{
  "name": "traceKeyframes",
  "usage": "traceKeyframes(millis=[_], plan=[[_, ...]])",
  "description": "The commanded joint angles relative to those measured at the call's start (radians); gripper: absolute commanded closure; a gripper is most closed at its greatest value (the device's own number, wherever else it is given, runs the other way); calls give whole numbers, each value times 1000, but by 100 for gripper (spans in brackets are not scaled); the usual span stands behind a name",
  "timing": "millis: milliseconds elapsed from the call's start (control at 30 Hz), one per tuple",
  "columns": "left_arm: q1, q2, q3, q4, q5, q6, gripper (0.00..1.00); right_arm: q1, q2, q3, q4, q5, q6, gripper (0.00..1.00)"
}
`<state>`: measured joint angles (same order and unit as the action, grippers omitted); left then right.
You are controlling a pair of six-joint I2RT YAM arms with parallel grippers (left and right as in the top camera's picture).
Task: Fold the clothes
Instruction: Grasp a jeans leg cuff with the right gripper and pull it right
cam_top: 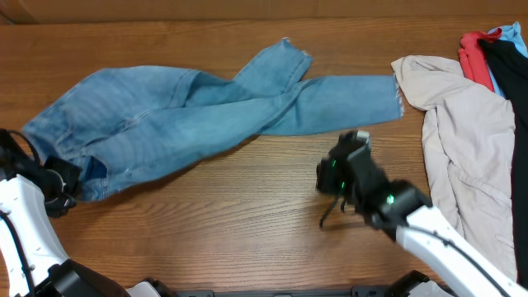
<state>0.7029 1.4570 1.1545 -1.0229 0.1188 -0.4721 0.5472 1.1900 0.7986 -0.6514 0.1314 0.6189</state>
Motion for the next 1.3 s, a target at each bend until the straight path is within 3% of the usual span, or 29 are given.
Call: traceKeyframes(millis=[0, 267, 467, 700, 767, 833, 900, 1100, 1267], plan=[[4, -6, -8, -4, -30, 15, 96, -175, 125, 33, 136, -154, -90, 44], [-3, -6, -23, -2, -51, 16, 94, -422, 442, 166, 398, -264, -130, 43], [-4, -6, -23, 2, -53, 18, 95, -502, 627, 249, 531, -264, -130, 37], [-13, -6, -23, 4, -71, 23, 94, -542, 719, 280, 691, -195, -130, 30], [-17, -6, -23, 4, -79, 23, 95, -550, 736, 299, 706, -144, -130, 18], [-18, -6, -23, 4, -80, 24, 94, -562, 755, 325, 708, -116, -155, 15], [-18, -6, -23, 5, -80, 24, 95, -574, 782, 364, 706, -117, -211, 0], [-18, -6, -23, 5, -86, 24, 95, -587, 890, 527, 581, -117, -411, 0], [-18, -6, -23, 6, -85, 24, 94, -596, 926, 554, 575, -106, -418, 0]])
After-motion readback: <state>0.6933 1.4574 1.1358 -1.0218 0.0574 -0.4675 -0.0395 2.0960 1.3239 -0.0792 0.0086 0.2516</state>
